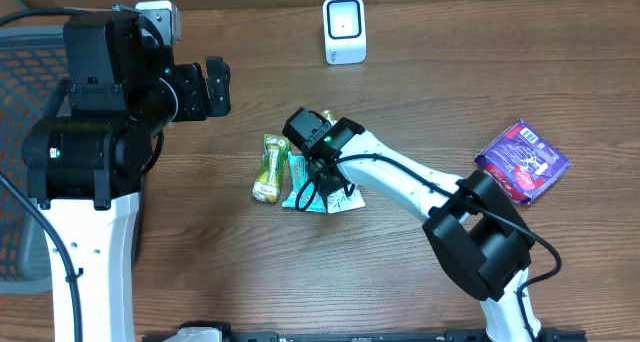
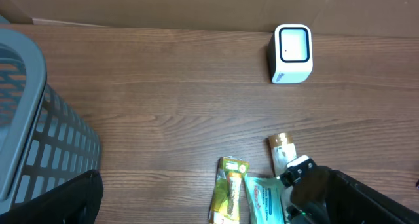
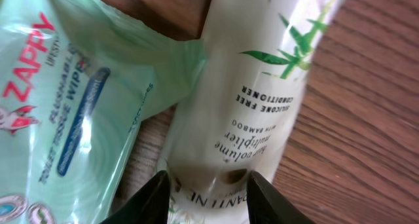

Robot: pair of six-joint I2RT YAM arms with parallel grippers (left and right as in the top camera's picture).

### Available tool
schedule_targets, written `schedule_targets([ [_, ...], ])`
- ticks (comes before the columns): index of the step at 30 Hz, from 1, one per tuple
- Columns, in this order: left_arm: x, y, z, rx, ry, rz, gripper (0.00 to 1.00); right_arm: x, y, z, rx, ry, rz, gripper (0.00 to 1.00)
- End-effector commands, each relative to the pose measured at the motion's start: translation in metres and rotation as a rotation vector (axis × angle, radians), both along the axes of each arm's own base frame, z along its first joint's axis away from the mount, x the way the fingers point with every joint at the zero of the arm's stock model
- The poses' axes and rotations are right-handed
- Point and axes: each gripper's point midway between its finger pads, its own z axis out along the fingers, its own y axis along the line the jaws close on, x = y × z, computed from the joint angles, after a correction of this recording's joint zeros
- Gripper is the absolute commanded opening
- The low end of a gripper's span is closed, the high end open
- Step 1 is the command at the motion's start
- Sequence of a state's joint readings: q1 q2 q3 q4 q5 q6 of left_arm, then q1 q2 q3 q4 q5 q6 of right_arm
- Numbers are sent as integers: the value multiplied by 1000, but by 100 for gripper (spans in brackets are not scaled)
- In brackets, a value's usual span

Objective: Scan the item barcode
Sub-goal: 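Lower the right gripper onto the white bottle and grasp it, then lift the white bottle and turn it upright with the right gripper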

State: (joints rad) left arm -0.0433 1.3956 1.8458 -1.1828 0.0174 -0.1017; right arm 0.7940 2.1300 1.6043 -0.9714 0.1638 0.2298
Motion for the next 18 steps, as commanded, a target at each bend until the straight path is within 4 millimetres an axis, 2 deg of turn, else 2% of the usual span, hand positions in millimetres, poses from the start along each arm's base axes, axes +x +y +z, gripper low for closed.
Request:
schedule_targets([
  [1, 3, 2, 0, 13, -1, 0, 100, -15, 3, -28, -47, 77, 82, 43],
  [5, 3, 2, 0, 13, 0, 0, 100, -25, -3, -35, -148, 64, 117, 44],
  [8, 3, 2, -1, 13, 2, 0, 100, -18, -13, -33, -216, 3, 73, 42],
  [13, 4, 2, -1, 13, 3, 0, 100, -22, -23, -36, -275, 3, 89, 58],
  [18, 5, 2, -3, 13, 8, 0, 100, -29, -25, -41, -331, -26, 122, 59],
])
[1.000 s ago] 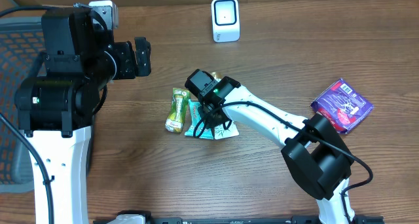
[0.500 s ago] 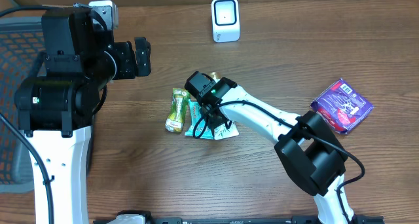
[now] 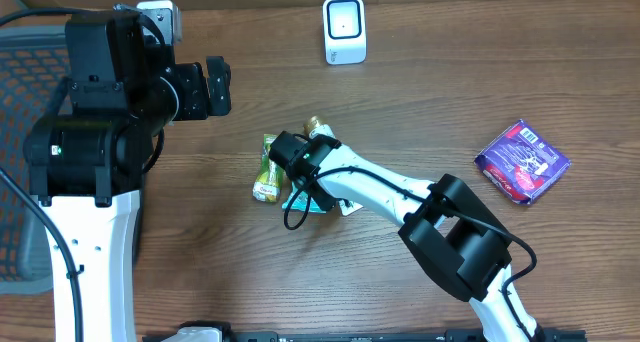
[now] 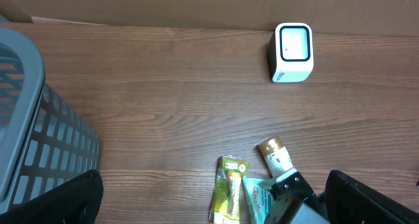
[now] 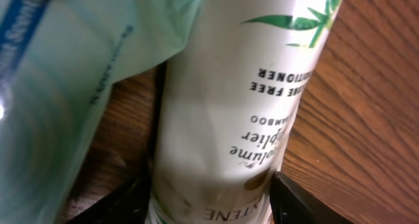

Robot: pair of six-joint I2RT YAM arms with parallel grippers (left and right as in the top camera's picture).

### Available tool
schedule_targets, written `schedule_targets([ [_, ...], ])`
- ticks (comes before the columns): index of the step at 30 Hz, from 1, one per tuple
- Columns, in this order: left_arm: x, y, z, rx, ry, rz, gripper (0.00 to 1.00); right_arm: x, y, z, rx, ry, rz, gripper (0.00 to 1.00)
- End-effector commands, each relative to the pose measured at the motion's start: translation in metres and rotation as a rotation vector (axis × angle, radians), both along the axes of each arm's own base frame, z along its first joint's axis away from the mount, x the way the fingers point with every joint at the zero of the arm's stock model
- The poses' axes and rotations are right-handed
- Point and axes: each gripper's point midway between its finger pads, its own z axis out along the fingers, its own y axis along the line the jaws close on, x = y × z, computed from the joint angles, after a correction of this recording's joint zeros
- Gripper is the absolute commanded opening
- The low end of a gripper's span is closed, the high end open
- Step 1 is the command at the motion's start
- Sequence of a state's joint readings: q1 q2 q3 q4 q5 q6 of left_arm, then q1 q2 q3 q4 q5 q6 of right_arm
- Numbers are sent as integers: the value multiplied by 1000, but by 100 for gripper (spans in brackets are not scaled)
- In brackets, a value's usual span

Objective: Scan the item barcode
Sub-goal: 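Lift the white bottle and turn it upright with the right gripper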

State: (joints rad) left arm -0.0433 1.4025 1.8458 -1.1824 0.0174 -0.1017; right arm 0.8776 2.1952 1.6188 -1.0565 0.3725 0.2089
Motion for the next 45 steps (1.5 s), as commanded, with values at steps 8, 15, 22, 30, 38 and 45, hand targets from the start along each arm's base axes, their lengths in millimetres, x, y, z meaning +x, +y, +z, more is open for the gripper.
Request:
schedule_targets([
  [8, 3, 2, -1, 13, 2, 0, 100, -10, -32, -17, -185, -34, -28, 42],
  [15, 3, 2, -1, 13, 2, 0, 99, 0, -33, -13, -194, -101, -50, 11],
  [22, 3, 2, -1, 13, 2, 0, 100, 0, -33, -12, -209, -84, 0, 4],
  [30, 3, 2, -1, 13, 2, 0, 100, -17, 10, 42, 251, 174, -5, 4],
  [38, 3, 2, -1, 13, 2, 0, 100, -21, 25, 105, 883, 541, -60, 4],
  [45, 3, 2, -1, 13, 2, 0, 100, -10, -42, 48, 898, 592, -385, 4],
])
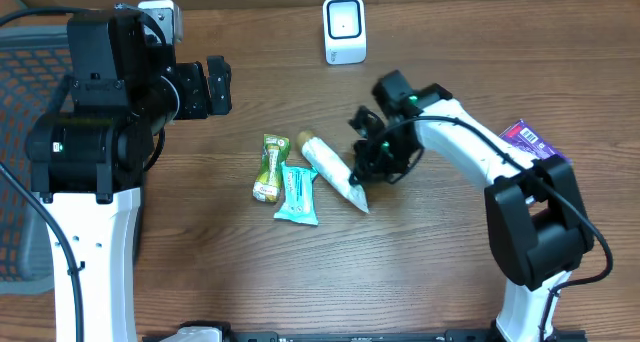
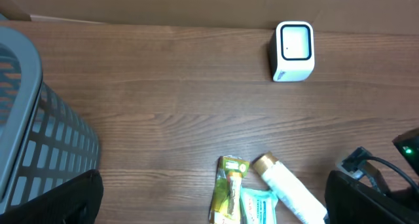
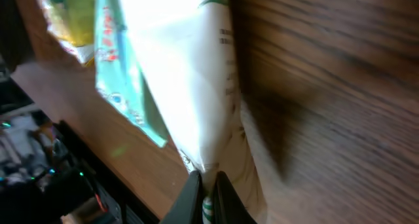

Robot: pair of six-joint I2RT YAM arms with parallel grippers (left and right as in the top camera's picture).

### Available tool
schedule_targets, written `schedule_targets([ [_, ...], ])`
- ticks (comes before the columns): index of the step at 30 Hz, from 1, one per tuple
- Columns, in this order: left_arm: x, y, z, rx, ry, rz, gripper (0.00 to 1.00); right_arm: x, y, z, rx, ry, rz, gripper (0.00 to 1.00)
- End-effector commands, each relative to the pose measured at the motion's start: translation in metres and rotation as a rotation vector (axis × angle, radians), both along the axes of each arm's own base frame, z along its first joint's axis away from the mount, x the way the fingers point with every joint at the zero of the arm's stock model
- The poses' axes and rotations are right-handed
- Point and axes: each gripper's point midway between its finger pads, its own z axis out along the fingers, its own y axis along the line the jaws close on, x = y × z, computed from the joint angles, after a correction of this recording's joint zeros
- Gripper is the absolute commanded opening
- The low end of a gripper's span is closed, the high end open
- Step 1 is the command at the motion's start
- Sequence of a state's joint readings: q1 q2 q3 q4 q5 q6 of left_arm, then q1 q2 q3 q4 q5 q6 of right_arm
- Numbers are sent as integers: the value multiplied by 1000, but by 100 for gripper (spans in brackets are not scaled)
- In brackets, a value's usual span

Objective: Scan the item barcode
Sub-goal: 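Lift the white bottle and turn it upright with the right gripper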

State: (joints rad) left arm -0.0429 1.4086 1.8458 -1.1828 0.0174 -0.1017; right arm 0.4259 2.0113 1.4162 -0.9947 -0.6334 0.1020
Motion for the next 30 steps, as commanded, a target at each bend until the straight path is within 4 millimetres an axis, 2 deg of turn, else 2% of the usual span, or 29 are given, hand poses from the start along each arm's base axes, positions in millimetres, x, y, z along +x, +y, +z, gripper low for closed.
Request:
schedule_targets([
  [1, 2, 2, 2, 13, -5, 0, 99, -1, -23, -4, 33, 67, -114, 4],
  [2, 2, 2, 2, 13, -5, 0, 100, 0, -32, -9, 12, 69, -133, 5],
  [3, 2, 2, 2, 13, -5, 0, 100, 6, -51, -17, -53, 62, -168, 31],
  [6, 2, 2, 2, 13, -5, 0, 100, 17, -79, -23, -140, 36, -214, 51],
  [9, 2, 2, 2, 13, -5, 0, 100, 26, -90, -16, -132, -9, -184, 54],
  [13, 2, 2, 2, 13, -5, 0, 100, 36, -94, 0, -134, -93, -80, 55],
  [15, 2, 2, 2, 13, -5, 0, 99, 39, -93, 3, -123, -128, -43, 61],
  [17, 2, 2, 2, 13, -5, 0, 100, 42, -92, 3, -113, -160, -13, 72],
  [20, 2, 2, 2, 13, -5, 0, 99, 45, -84, 3, -47, -223, 69, 81],
  [24, 2, 2, 2, 13, -5, 0, 100, 47, -73, 0, 33, -248, 107, 80],
  [27, 2, 2, 2, 13, -5, 0, 99, 47, -62, -11, 79, -245, 114, 67],
  [30, 2, 2, 2, 13, -5, 0, 100, 40, -53, -17, 105, -237, 131, 67],
])
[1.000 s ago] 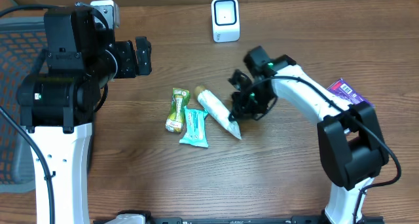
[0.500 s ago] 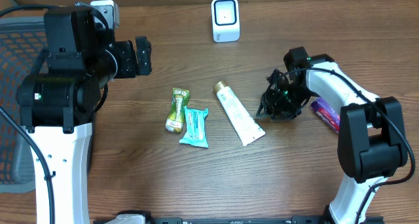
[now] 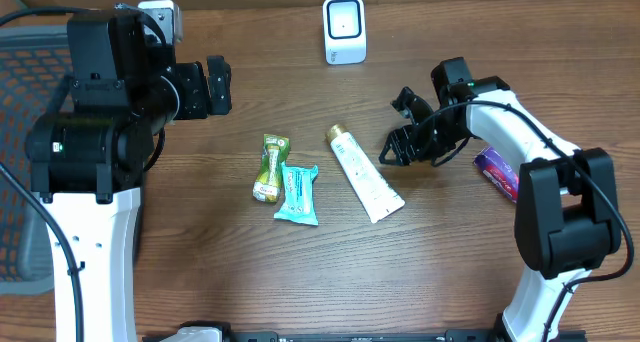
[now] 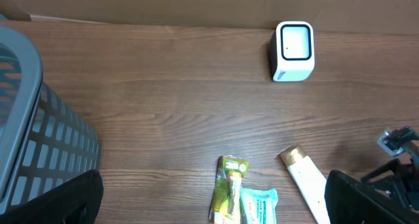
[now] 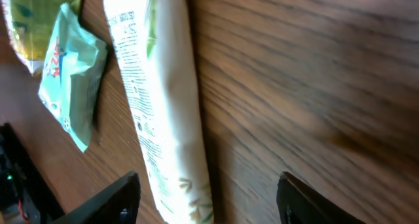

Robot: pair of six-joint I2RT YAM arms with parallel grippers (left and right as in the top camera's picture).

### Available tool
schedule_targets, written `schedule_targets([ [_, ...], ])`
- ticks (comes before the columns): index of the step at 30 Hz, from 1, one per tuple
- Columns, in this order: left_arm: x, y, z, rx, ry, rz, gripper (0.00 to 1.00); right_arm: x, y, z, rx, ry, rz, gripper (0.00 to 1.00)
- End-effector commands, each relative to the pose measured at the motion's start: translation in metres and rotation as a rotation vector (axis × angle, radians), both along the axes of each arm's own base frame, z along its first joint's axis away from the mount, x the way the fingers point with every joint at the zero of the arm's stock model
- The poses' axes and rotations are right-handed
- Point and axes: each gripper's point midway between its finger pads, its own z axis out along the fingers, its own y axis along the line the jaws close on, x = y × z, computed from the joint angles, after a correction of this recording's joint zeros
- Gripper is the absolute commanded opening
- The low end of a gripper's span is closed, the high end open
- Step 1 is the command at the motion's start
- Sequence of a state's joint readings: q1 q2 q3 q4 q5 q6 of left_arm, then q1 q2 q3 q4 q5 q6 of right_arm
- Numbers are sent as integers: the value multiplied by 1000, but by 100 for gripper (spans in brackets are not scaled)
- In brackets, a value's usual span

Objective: Scan the item barcode
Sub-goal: 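Lift the white bottle and turn it upright with the right gripper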

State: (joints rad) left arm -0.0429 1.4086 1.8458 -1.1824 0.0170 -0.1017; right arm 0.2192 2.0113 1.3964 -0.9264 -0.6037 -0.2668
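Note:
A white tube (image 3: pixel 365 174) with a gold cap lies flat mid-table, its cap pointing to the back left. In the right wrist view the tube (image 5: pixel 163 112) runs down toward the left finger. My right gripper (image 3: pixel 396 149) is open just right of the tube, low over the table, holding nothing; its wrist view shows the same gripper (image 5: pixel 209 201) with the jaws wide apart. The white scanner (image 3: pixel 344 29) stands at the back edge. At the far left my left gripper (image 3: pixel 216 86) hangs high, and in its own view this gripper (image 4: pixel 213 198) is open and empty.
A green-yellow packet (image 3: pixel 268 167) and a pale green wipes packet (image 3: pixel 298 194) lie left of the tube. A purple packet (image 3: pixel 497 171) sits at the right, partly under my right arm. A grey basket (image 4: pixel 33 126) stands at the left edge.
My right gripper was shut on the tube's flat end beside the wipes. Now it is open and further right. The tube lies further right, apart from the wipes packet.
My right gripper stood open over the tube, which lay against the wipes packet. It was then wider open, astride the tube. Later it was shut on the tube's flat end. Now the tube lies alone to the right, and the gripper is open beside it.

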Motion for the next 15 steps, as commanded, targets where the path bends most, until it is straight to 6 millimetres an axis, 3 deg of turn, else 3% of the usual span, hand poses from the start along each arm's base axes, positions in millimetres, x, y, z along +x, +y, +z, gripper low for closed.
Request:
schedule_targets([
  [1, 2, 2, 1, 13, -4, -1, 100, -18, 18, -13, 58, 35, 58, 67],
  [10, 2, 2, 1, 13, -4, -1, 100, -43, 35, -35, 92, 79, 77, 65],
  [11, 2, 2, 2, 13, -5, -1, 100, -45, 37, -36, 107, 83, 80, 61],
  [13, 2, 2, 1, 13, -4, -1, 100, -47, 39, -39, 113, 96, 57, 42],
  [15, 2, 2, 1, 13, -4, -1, 99, -47, 40, -44, 113, 106, 27, 31],
])
